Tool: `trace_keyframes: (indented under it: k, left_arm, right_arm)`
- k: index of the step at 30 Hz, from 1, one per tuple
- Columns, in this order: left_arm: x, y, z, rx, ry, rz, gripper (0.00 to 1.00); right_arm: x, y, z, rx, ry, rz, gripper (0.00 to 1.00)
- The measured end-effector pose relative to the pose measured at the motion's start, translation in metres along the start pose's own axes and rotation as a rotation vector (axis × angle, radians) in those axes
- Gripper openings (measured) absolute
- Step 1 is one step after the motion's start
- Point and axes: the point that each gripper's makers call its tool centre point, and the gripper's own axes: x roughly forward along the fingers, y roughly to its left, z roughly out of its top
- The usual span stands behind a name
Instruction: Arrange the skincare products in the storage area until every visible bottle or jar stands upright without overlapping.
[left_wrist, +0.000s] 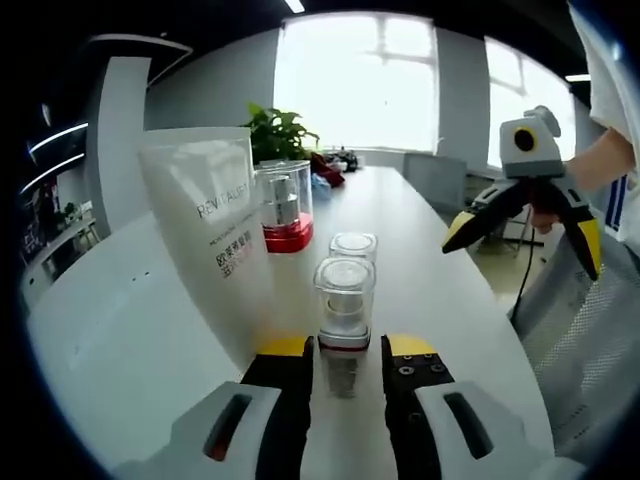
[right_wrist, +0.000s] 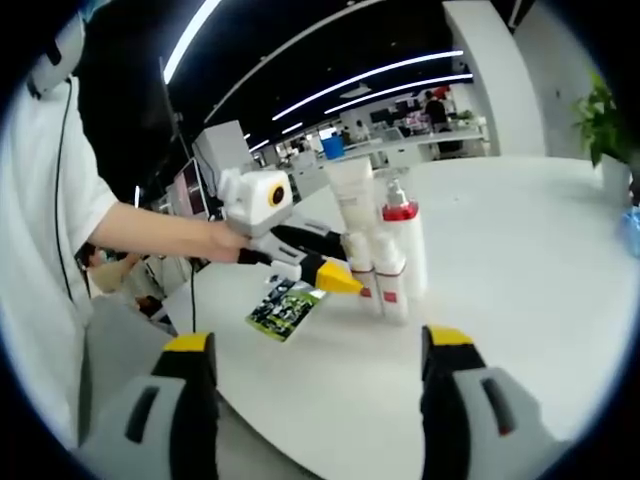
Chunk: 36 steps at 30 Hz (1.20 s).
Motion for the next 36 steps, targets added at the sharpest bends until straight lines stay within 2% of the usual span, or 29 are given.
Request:
trace_keyframes:
  k: [7,12,16,25,27,36]
  left_arm:
    - [-0.014,-0.006,-0.005,-0.008,0.024,0.014,0.29]
    - [-0.031,-0.010,-0.011,-0.028,0.034,0.042,0.30]
    - [-0.047,-0.013,-0.019,-0.061,0.054,0.071,0.35]
    - [-0.084,-0.024,-0.022,-0.156,0.047,0.178,0.47]
    - [-0.092,-0.027,-0.025,-0.203,0.056,0.207,0.51]
    - [-0.129,-0.044,-0.028,-0.288,0.051,0.308,0.66]
  right_arm:
    - [0.000,0.005,0.005,-0.022,-0.006,0.004,0.86]
    - [0.001,0.009,0.006,-0.040,-0.003,0.007,0.88]
    - [0.001,0.011,0.006,-0.052,0.000,0.009,0.89]
    - [-0.003,0.014,0.008,-0.067,-0.004,0.007,0.92]
    - [-0.003,0.015,0.008,-0.071,-0.001,0.008,0.92]
    - [-0.006,0.027,0.005,-0.078,-0.003,0.015,0.92]
